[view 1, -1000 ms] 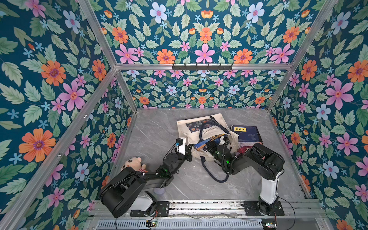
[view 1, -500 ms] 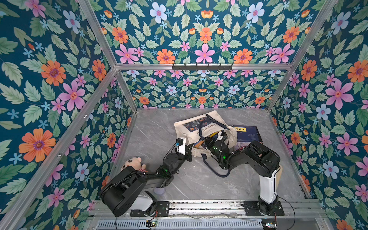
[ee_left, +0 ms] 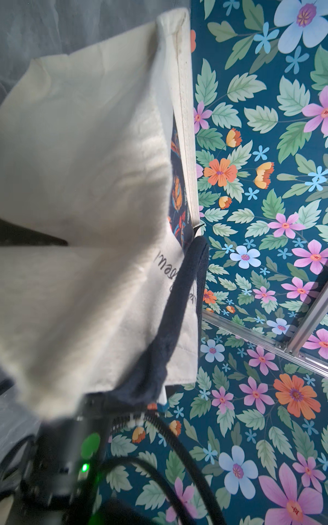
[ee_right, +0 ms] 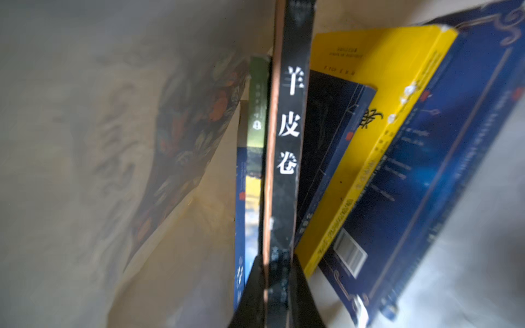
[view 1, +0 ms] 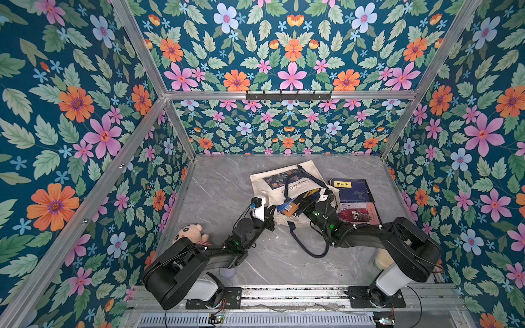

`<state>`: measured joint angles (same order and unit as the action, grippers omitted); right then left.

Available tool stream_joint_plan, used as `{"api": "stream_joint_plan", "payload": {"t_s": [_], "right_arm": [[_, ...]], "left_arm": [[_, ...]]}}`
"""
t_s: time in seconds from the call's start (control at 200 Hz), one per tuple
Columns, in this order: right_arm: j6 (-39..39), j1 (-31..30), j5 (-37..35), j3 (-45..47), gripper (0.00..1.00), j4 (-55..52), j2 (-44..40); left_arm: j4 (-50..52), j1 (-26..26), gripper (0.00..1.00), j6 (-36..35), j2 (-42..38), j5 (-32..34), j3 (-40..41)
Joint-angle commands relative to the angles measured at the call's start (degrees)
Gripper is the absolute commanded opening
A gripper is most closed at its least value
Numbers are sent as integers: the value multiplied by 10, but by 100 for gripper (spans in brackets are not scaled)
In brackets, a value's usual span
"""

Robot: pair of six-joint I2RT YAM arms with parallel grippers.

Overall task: Take out the books from the canvas bag
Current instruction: Pick up the book from the canvas bag.

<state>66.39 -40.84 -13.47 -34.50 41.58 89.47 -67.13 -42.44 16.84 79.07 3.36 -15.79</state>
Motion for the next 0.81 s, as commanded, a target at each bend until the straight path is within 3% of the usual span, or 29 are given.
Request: {"api": "stream_joint_plan", "payload": {"t_s": [0.0,0.13,0.25,0.415,0.8], "right_arm": [[9,-1,-15,2,0,-90,-49],[-9,-4,-23,-5,0,-126,-69],[-9,6,10,6,0,-63,-31],[1,16,39,26,25,67,35],[15,34,59,30,50,277,184]], "left_arm": [[-13,1,0,5,-2,20,-4],[-10,1,0,7,1,21,-7],[-9,1,0,6,0,19,-7],[-8,1,0,8,-3,17,-5],[-15,1,0,8,0,10,-5]]}}
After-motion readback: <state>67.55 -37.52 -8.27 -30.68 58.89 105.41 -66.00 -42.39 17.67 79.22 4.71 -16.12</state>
